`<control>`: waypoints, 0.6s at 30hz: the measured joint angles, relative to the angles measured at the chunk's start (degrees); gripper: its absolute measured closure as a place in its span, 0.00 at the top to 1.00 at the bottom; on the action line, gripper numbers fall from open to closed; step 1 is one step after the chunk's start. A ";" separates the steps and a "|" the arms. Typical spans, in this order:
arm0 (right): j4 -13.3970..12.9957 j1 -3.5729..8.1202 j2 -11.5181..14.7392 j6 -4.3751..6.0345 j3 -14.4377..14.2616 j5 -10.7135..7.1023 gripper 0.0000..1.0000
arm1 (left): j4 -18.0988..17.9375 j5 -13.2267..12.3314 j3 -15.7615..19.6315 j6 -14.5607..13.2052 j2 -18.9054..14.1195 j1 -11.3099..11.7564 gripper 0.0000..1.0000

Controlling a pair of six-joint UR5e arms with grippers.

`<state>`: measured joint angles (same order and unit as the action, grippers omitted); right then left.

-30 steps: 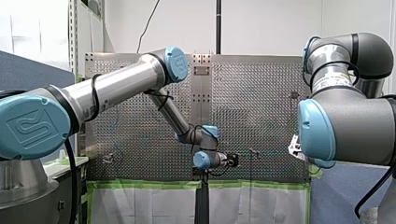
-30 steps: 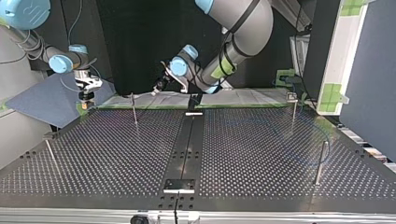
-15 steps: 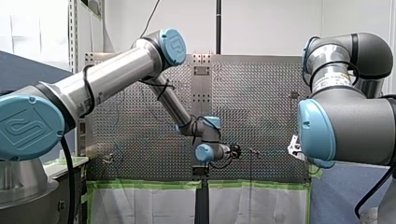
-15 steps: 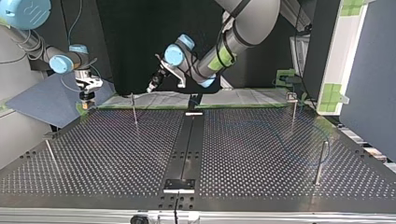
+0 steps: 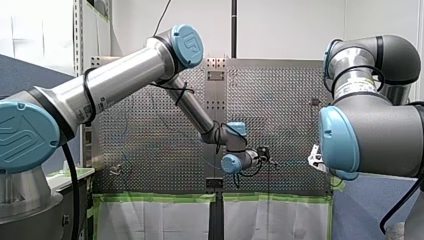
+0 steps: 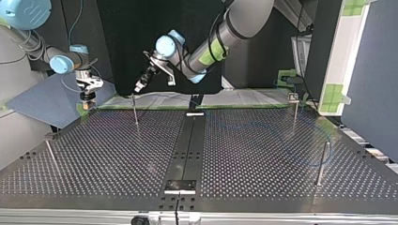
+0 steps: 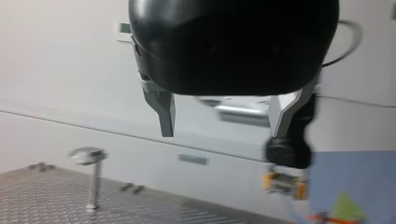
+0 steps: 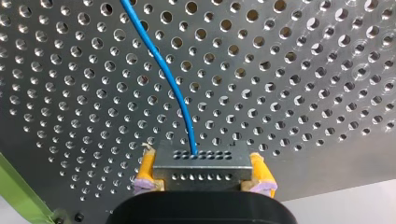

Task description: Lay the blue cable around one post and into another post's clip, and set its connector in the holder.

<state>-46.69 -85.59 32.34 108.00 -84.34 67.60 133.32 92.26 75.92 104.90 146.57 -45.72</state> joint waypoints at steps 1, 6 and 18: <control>0.01 0.01 -0.01 0.01 0.00 0.00 0.00 | -0.16 0.62 -0.47 0.63 0.02 -0.08 1.00; 0.01 0.01 -0.02 0.06 0.00 0.00 0.00 | 0.82 3.17 -1.56 3.22 0.23 -0.18 1.00; 0.01 0.01 -0.02 0.29 0.00 0.00 0.00 | 5.94 8.52 -5.33 3.39 3.90 0.08 1.00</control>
<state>-46.68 -85.58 32.32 108.29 -84.34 67.60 139.25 100.78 70.59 108.28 150.46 -45.64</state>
